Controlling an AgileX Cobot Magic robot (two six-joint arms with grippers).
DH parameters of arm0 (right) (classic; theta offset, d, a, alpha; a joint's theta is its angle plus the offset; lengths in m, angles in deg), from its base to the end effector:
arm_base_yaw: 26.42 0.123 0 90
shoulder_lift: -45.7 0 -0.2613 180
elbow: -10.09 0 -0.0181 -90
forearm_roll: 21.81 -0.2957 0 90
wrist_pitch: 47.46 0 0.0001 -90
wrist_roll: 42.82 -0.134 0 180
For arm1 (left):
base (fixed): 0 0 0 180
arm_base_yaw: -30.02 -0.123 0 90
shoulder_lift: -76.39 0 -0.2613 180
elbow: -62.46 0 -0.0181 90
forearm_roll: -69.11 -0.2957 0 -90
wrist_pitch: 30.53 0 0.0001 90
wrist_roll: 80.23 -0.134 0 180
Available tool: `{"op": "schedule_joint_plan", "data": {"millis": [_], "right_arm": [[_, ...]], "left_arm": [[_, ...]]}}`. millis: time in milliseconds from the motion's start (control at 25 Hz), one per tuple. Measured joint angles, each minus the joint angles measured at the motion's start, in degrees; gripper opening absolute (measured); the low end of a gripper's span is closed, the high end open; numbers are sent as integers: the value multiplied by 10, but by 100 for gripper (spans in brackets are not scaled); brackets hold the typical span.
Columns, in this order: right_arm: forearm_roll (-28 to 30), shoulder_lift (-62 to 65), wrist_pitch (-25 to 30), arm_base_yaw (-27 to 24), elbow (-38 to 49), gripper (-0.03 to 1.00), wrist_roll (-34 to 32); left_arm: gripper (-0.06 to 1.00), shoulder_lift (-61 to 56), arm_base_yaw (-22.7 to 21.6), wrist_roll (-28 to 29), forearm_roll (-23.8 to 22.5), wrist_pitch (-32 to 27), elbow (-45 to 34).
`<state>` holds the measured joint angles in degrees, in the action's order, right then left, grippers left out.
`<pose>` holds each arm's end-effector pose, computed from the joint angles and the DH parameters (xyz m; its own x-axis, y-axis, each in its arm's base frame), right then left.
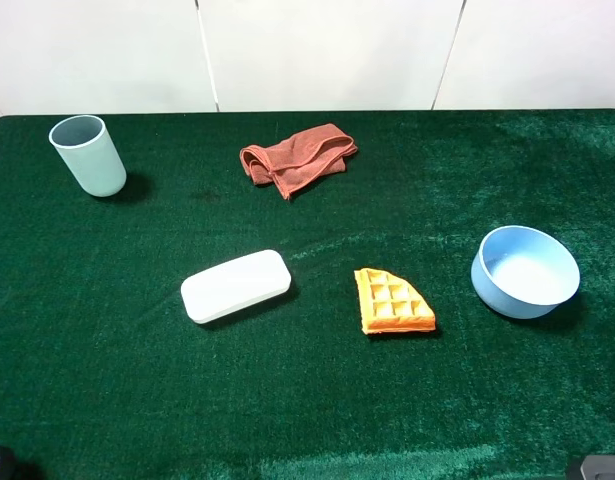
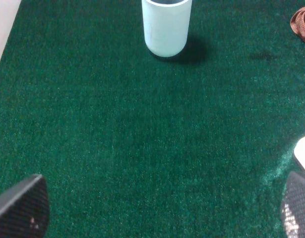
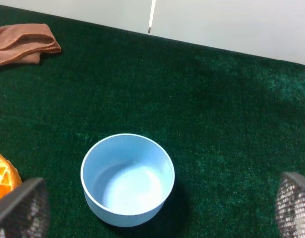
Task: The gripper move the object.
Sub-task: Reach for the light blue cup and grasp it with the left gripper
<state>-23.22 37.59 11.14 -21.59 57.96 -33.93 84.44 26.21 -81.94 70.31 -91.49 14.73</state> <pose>0.0975 0.0111 0.2845 -0.3955 -0.1758 -0.9015 -0.1610 0.9796 -0.1204 0.0952 0.0039 0.2805 -0.4498 -0.0102 -0.8931 -0.0413 0.9991 0.0093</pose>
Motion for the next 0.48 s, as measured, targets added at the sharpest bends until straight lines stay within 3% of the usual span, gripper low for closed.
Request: {"op": "schedule_joint_plan", "data": {"millis": [480], "right_arm": [[0, 0, 0, 0, 0, 69, 0]], "left_arm": [[93, 0, 11, 0, 0, 0, 0]]}}
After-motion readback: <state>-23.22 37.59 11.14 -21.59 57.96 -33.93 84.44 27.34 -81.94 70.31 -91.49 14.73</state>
